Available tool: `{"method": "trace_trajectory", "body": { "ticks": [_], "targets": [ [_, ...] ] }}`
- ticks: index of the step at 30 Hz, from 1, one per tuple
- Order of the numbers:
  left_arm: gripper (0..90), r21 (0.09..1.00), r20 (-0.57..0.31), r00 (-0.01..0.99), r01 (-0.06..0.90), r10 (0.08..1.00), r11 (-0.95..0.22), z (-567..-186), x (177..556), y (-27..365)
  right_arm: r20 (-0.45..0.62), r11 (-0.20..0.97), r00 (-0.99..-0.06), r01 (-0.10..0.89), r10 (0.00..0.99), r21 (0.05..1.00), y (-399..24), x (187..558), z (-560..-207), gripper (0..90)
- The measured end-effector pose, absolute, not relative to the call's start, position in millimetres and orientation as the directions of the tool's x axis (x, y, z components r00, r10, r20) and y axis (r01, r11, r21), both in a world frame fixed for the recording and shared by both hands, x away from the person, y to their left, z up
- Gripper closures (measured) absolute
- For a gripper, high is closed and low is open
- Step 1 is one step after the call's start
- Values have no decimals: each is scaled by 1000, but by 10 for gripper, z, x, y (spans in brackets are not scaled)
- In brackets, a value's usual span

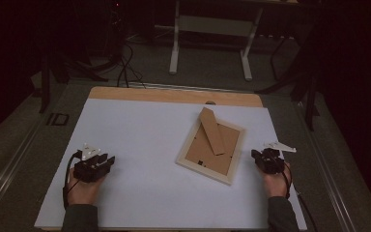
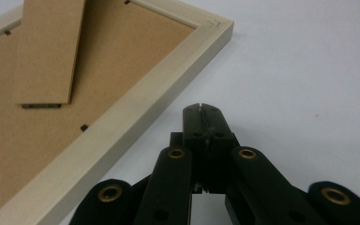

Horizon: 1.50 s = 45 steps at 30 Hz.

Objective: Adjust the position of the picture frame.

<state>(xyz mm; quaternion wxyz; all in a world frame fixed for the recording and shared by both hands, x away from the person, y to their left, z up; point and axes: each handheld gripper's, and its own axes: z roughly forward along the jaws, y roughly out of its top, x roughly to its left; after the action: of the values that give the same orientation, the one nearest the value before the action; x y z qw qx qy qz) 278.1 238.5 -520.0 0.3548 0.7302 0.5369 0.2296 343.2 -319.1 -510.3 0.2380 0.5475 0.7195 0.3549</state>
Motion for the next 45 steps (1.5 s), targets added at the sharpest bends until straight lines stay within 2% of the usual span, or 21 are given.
{"method": "trace_trajectory", "body": {
  "ticks": [13,23,31,36,40,45],
  "targets": [
    [900,768,-50,325,617,944,-172,-5193,2772,2408,45,140,-268,629,962,765,-3166,3599,-5065,895],
    [900,761,-77,368,622,927,-184,-5209,2826,2328,25,155,-268,628,963,763,-3078,3772,-5068,895],
    [877,755,-97,360,634,928,-167,-5216,2830,2281,23,155,-267,624,963,766,-3061,3855,-5069,894],
    [886,750,-79,379,632,922,-195,-5224,2833,2224,24,154,-268,624,963,766,-3044,3901,-5088,894],
    [861,743,-66,376,637,924,-206,-5237,2825,2174,24,154,-266,626,964,764,-3028,3944,-5101,892],
    [854,759,-72,371,623,926,-191,-5227,2807,2150,27,146,-255,636,967,758,-3031,3986,-5123,891]
  ]
}}
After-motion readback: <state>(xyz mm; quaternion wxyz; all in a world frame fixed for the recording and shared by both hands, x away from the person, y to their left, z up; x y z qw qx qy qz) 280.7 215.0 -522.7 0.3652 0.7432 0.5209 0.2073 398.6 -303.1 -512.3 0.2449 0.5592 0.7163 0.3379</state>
